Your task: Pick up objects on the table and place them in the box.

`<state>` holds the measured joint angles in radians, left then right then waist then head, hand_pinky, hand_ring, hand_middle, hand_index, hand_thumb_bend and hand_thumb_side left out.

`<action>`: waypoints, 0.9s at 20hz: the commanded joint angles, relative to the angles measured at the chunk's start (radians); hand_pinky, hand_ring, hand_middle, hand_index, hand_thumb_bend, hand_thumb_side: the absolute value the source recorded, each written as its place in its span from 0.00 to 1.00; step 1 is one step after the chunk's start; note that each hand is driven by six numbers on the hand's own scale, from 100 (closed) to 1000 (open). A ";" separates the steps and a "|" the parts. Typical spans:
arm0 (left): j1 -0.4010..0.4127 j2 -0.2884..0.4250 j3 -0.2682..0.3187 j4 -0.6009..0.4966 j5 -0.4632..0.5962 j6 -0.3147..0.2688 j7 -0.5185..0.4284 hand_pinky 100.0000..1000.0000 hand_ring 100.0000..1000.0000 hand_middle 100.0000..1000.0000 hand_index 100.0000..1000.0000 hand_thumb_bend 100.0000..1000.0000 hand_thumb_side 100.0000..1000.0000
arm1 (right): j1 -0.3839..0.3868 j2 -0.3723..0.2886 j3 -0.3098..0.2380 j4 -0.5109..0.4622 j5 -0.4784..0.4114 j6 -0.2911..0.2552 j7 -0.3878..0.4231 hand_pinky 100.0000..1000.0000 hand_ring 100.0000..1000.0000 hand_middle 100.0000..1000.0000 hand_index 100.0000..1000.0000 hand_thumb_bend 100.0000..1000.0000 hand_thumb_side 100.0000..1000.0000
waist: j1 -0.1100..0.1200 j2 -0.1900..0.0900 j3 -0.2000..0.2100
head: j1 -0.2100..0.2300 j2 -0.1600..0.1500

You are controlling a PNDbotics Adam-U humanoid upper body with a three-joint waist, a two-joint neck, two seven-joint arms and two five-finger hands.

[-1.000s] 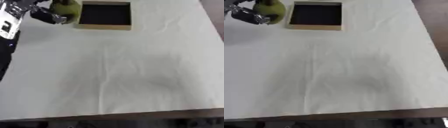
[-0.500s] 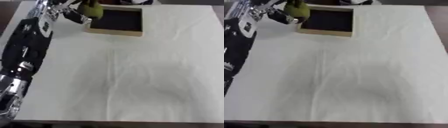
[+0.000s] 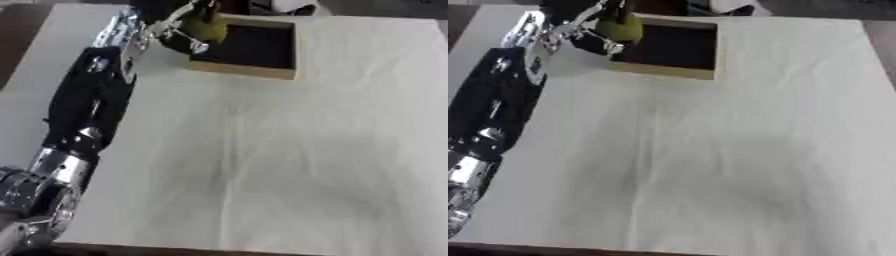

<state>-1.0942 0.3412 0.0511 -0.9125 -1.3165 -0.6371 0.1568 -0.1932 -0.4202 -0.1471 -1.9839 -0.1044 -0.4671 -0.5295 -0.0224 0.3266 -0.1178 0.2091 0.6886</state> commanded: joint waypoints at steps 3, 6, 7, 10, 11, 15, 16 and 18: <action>-0.042 0.006 0.022 -0.009 -0.072 0.044 0.058 0.02 0.10 0.14 0.33 0.56 0.00 | -0.013 -0.004 0.002 -0.016 -0.008 -0.002 0.009 0.71 0.63 0.52 0.69 0.00 0.41 | -0.007 -0.010 -0.010 | 0.015 -0.030; -0.050 0.006 0.031 -0.005 -0.133 0.071 0.106 0.02 0.12 0.14 0.33 0.59 0.00 | -0.017 0.003 0.008 -0.016 -0.013 0.001 0.015 0.71 0.63 0.52 0.69 0.00 0.42 | -0.010 -0.002 -0.019 | 0.025 -0.041; -0.053 0.005 0.034 0.001 -0.151 0.077 0.121 0.02 0.12 0.14 0.33 0.58 0.00 | -0.019 0.005 0.009 -0.016 -0.015 0.002 0.017 0.71 0.63 0.52 0.69 0.00 0.42 | -0.011 0.001 -0.022 | 0.028 -0.045; -0.062 0.002 0.045 0.025 -0.183 0.081 0.149 0.02 0.12 0.14 0.33 0.54 0.00 | -0.028 0.015 0.018 -0.016 -0.022 0.006 0.027 0.71 0.63 0.52 0.69 0.00 0.43 | -0.012 0.011 -0.036 | 0.039 -0.060; -0.065 0.001 0.047 0.032 -0.189 0.081 0.155 0.02 0.13 0.14 0.33 0.53 0.00 | -0.031 0.019 0.020 -0.016 -0.025 0.008 0.030 0.71 0.63 0.52 0.69 0.00 0.44 | -0.012 0.014 -0.040 | 0.043 -0.064; -0.078 -0.003 0.055 0.042 -0.201 0.074 0.175 0.03 0.13 0.14 0.34 0.52 0.00 | -0.045 0.032 0.031 -0.016 -0.038 0.014 0.045 0.71 0.64 0.52 0.69 0.00 0.44 | -0.012 0.027 -0.064 | 0.064 -0.082; -0.081 -0.004 0.056 0.043 -0.204 0.074 0.176 0.03 0.13 0.14 0.34 0.52 0.00 | -0.049 0.035 0.034 -0.016 -0.041 0.015 0.049 0.71 0.64 0.52 0.69 0.00 0.44 | -0.011 0.030 -0.072 | 0.071 -0.086; -0.088 -0.005 0.062 0.046 -0.211 0.077 0.178 0.03 0.13 0.15 0.34 0.50 0.00 | -0.056 0.041 0.040 -0.016 -0.048 0.017 0.058 0.71 0.64 0.52 0.69 0.00 0.45 | -0.011 0.035 -0.087 | 0.083 -0.089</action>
<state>-1.1496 0.3310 0.1033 -0.8551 -1.5237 -0.5606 0.3263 -0.2404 -0.3686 -0.1050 -1.9839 -0.1414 -0.4498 -0.4792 -0.0325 0.3820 -0.2056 0.2827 0.6139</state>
